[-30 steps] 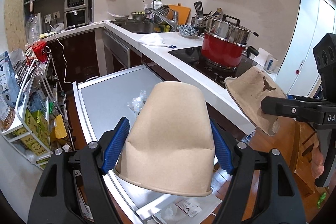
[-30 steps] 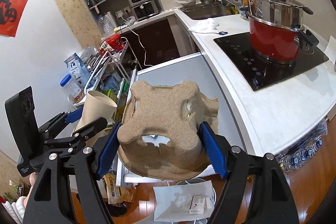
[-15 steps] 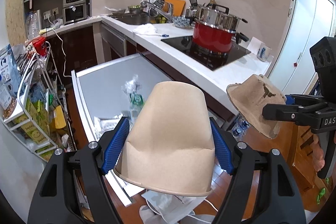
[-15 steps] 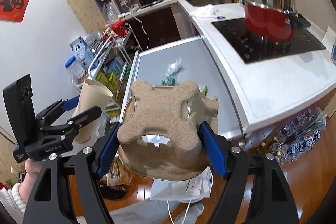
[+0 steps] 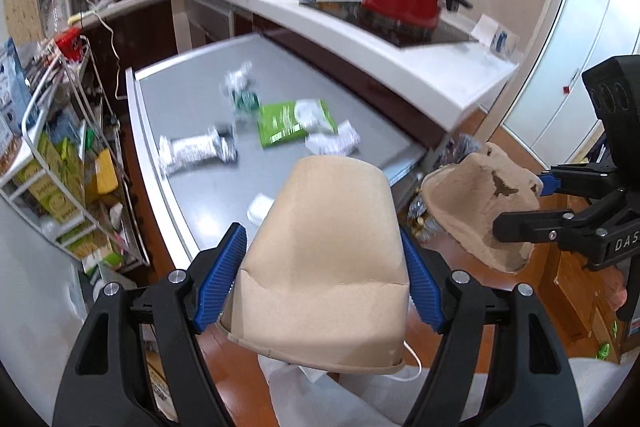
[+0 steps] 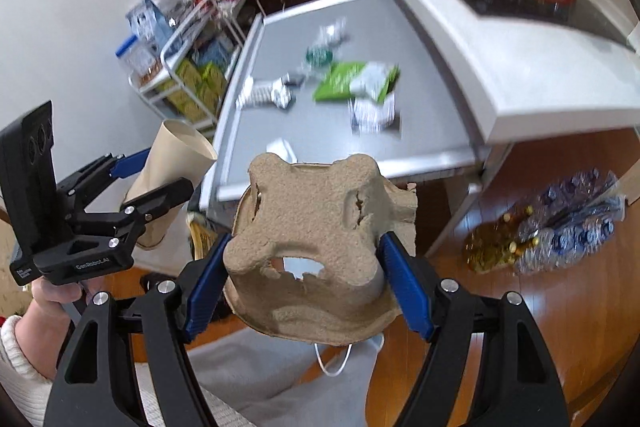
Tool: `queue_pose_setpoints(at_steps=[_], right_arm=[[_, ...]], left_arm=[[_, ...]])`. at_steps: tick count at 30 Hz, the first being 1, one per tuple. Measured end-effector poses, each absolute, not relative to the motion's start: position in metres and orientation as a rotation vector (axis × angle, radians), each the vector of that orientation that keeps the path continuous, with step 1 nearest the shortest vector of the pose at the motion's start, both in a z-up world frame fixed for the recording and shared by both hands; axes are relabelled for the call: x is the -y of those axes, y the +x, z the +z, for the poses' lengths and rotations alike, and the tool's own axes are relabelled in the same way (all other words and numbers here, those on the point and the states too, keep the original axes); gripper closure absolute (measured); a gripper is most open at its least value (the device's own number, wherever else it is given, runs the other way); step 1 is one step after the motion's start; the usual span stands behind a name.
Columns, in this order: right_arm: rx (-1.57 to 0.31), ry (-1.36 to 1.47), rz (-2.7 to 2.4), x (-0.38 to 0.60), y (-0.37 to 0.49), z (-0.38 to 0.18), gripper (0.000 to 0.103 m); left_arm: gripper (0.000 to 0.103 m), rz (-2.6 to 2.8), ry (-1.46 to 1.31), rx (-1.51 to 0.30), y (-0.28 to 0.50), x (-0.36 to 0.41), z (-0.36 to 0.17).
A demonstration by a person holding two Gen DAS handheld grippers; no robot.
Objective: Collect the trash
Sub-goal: 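Carry the paper cup with the left tool while the right tool carries the pulp tray to the bag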
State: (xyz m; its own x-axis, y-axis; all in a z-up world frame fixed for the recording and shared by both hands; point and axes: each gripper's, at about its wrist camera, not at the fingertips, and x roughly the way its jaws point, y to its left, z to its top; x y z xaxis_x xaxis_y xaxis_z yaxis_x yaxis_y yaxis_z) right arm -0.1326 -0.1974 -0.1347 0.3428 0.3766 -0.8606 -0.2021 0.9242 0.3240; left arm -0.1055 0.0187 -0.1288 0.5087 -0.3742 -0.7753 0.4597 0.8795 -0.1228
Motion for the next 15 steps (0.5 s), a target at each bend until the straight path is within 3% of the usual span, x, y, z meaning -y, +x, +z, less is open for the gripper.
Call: queue_pose_setpoints(at_steps=[15], right_arm=[[-1.378, 0.130, 0.327, 0.199, -0.137, -0.228, 0.029]], left_arm=[[0.028, -0.465, 0.221, -1.082, -0.125, -0.005, -0.214]])
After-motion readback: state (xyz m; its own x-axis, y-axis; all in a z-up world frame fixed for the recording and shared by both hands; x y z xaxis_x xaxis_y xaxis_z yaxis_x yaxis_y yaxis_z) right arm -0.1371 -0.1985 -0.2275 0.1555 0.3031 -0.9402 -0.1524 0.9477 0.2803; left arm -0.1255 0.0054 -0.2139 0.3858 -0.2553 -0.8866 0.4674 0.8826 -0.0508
